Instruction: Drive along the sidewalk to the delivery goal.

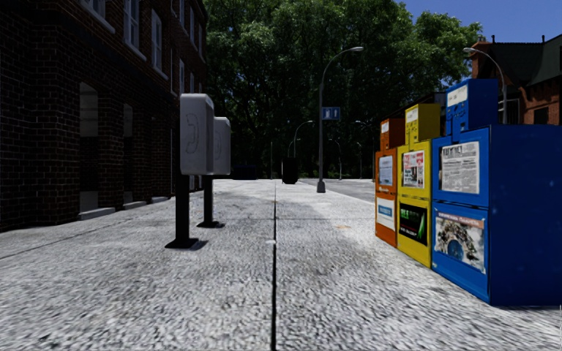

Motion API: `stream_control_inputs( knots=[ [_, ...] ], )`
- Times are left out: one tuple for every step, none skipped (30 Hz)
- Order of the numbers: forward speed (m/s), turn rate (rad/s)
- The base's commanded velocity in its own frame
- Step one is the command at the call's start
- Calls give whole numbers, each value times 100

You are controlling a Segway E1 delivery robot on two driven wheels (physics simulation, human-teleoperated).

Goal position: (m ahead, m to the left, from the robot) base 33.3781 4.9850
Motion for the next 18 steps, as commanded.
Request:
stream_control_inputs(
  knots=[
    [200, 0],
    [200, 0],
    [200, 0],
    [200, 0],
    [200, 0],
    [200, 0],
    [200, 0],
    [200, 0],
    [200, 0],
    [200, 0],
    [200, 0],
    [200, 0],
    [200, 0],
    [200, 0],
    [200, 0],
    [200, 0],
    [200, 0],
    [200, 0]
  ],
)
